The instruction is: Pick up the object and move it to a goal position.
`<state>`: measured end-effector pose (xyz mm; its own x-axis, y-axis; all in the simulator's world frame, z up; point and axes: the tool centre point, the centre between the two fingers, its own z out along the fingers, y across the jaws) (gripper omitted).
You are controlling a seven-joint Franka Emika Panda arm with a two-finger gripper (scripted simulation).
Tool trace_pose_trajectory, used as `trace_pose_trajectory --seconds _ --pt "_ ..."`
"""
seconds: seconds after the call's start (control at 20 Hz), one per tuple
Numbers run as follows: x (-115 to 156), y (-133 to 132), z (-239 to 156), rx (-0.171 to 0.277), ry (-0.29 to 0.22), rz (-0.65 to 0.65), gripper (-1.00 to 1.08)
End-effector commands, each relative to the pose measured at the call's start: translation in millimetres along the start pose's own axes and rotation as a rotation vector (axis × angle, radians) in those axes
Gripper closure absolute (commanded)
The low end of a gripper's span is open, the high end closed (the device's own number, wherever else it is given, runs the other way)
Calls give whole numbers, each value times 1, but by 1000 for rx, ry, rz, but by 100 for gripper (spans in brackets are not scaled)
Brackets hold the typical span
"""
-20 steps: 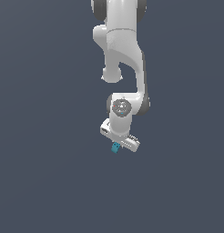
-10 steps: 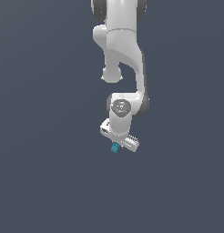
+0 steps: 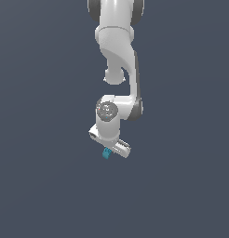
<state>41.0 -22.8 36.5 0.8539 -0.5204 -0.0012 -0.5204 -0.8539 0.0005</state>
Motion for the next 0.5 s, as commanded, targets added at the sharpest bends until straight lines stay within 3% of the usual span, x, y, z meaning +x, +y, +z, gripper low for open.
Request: trace_pose_trajectory --seconds 0.0,0.45 --pt "16 13 -6 0 1 0 108" --pt "39 30 -13 0 1 0 108"
